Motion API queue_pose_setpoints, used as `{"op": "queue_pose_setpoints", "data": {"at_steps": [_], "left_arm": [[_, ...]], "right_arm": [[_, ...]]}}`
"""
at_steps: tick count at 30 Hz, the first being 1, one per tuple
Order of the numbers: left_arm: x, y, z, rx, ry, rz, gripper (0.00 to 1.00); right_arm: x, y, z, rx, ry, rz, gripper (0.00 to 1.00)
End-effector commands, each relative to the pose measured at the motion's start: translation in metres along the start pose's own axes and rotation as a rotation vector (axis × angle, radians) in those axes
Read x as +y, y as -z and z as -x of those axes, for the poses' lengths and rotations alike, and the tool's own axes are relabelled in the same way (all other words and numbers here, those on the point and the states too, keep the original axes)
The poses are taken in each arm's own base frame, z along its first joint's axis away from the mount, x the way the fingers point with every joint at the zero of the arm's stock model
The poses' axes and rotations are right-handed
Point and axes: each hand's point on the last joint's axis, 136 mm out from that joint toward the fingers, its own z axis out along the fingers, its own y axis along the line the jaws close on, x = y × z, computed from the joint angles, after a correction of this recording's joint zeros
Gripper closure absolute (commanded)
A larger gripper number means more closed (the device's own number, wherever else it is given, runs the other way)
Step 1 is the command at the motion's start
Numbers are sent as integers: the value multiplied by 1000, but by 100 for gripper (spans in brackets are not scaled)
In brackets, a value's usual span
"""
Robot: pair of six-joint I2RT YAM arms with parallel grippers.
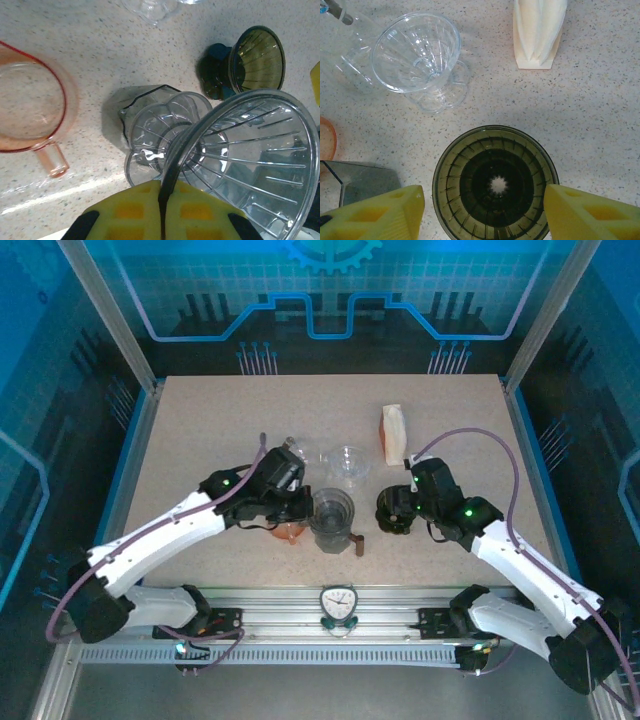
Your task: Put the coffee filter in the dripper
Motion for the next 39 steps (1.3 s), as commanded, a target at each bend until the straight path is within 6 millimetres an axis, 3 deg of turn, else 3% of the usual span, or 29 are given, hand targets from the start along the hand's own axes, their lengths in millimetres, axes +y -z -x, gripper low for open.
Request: {"op": "queue_pose_setpoints", "data": {"at_steps": [1, 8, 19, 38, 39], "left_arm": [[-32, 1, 10, -4, -43, -108, 100], [-13, -11, 11, 15, -12, -61, 100], [4, -13, 10, 16, -9, -6, 100], [16, -32, 4, 52, 20, 21, 100], [16, -31, 4, 52, 19, 16, 94]], "right_arm": [[-4, 0, -7, 23, -21, -1, 34], [-4, 1, -6, 19, -17, -1, 34], [-5, 1, -7, 19, -17, 0, 34], [-5, 2, -7, 16, -19, -2, 33], [-5, 2, -6, 14, -19, -1, 33]]}}
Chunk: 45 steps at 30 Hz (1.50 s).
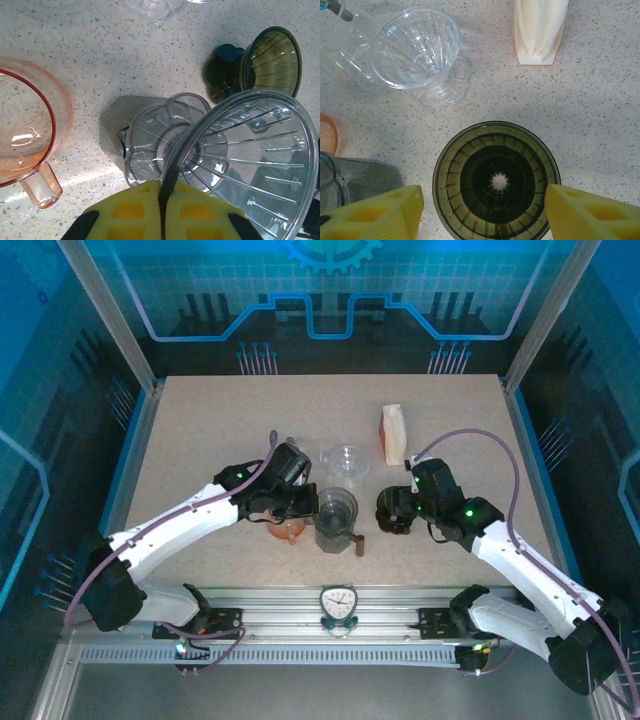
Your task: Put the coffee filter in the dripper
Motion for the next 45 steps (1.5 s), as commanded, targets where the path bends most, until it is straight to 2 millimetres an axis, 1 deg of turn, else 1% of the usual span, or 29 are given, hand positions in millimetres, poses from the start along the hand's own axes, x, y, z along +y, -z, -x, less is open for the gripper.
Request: {"op": "queue_pose_setpoints", "data": {"at_steps": [1, 4, 5, 6, 11, 16, 17, 18, 19, 22, 23, 24, 27, 29, 32, 34, 38, 40, 43, 45], "left_arm": [[8, -6, -5, 25, 8, 11, 87], [6, -2, -4, 17, 3, 7, 73], [6, -1, -3, 11, 4, 5, 65], [5, 2, -2, 4, 4, 1, 60], [-2, 17, 6, -46, -2, -29, 42], [-12, 42, 19, -140, -20, -78, 19], [-14, 49, 23, -173, -25, -92, 13], [-15, 55, 27, -212, -30, -105, 3], [-15, 62, 31, -254, -33, -115, 1], [-12, 80, 42, -389, -35, -147, 1], [-10, 85, 45, -432, -34, -163, 1], [-8, 89, 46, -473, -32, -179, 1], [7, 93, 47, -560, -11, -178, 1], [18, 92, 45, -585, 3, -164, 1], [33, 83, 38, -581, 27, -134, 1], [42, 76, 34, -574, 47, -109, 1], [57, 64, 27, -557, 64, -78, 1], [60, 60, 24, -548, 68, -74, 1], [63, 60, 22, -541, 61, -59, 1], [64, 61, 22, -544, 50, -51, 1]], "right_arm": [[-6, 2, -4, 6, -14, -12, 33], [-5, 3, -4, 6, -14, -6, 32], [-5, 3, -3, 3, -15, -4, 31], [-4, 3, -3, 0, -18, -2, 31], [-1, 2, -3, 7, -27, 16, 30], [2, 0, 2, 3, -31, 21, 30], [3, -1, 6, -3, -34, 25, 30], [5, -1, 10, -11, -35, 30, 32], [7, -2, 15, -21, -38, 35, 33], [8, -7, 36, -49, -51, 38, 37], [6, -11, 41, -49, -58, 34, 39], [8, -11, 56, -71, -67, 40, 41], [-1, -23, 79, -87, -87, 15, 43], [-12, -34, 91, -81, -103, -13, 47], [-25, -55, 106, -61, -120, -54, 53], [-30, -70, 114, -46, -118, -72, 56], [-31, -102, 126, -9, -108, -103, 62], [-31, -117, 133, 7, -96, -115, 64], [-28, -132, 138, 38, -75, -130, 64], [-25, -140, 141, 43, -52, -148, 65]]}}
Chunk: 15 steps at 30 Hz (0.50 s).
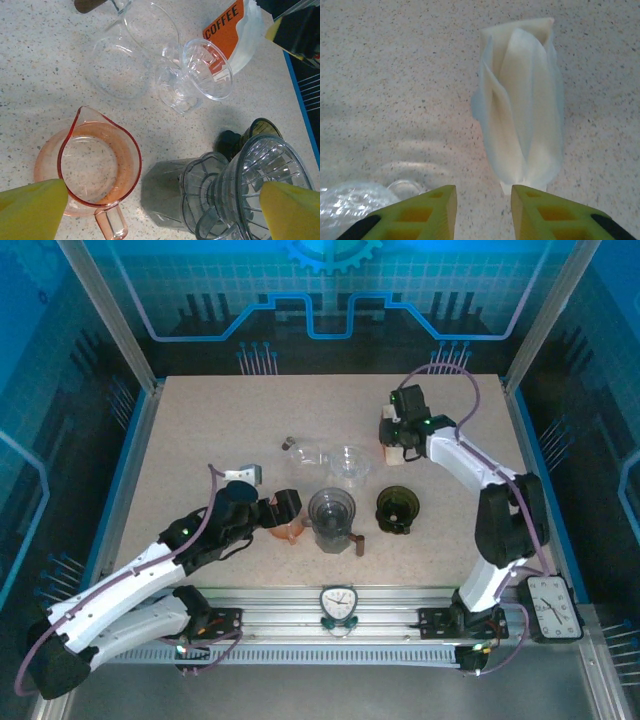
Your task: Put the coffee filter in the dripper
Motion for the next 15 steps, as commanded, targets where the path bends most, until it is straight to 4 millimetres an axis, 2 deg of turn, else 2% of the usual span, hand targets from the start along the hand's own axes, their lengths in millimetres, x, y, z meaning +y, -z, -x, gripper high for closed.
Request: {"op": "queue_pose_setpoints", "data": {"at_steps": [1, 7, 15], "left_arm": [[5, 4, 9, -45, -4, 14, 1], [12, 4, 9, -56, -14, 30, 1], [20, 2, 7, -53, -7, 48, 1]], "right_arm": [[6, -3, 12, -8, 47, -38, 64], [6, -21, 15, 26, 56, -120, 70], [12, -35, 12, 54, 103, -158, 71]]}}
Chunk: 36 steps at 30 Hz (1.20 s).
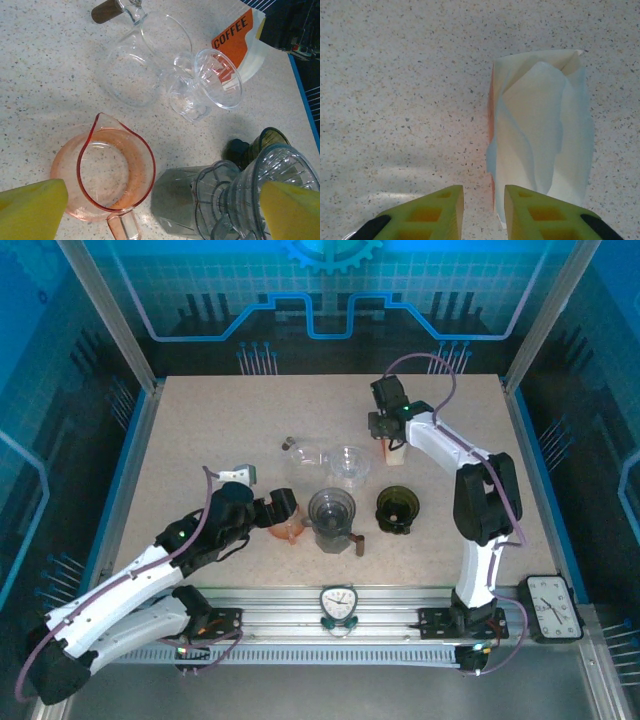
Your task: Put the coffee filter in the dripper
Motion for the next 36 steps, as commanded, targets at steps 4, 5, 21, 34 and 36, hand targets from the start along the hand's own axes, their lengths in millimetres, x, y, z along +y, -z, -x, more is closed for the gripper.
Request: {"op": "queue_pose_setpoints", "data": {"at_steps": [4, 5, 21, 34, 36], "left_arm": [[10, 0, 2, -19, -11, 25, 1], [11, -1, 2, -19, -11, 28, 1], [15, -1, 3, -23, 4, 36, 1], [18, -3, 1, -19, 11, 39, 1], [19, -4, 0, -18, 13, 43, 1]], "right_arm": [[-1, -7, -1, 27, 41, -64, 73], [-1, -8, -1, 26, 42, -66, 73], [-5, -23, -2, 42, 78, -113, 86], [-1, -4, 6, -13, 88, -79, 100], [-1, 1, 5, -22, 87, -64, 100]]}}
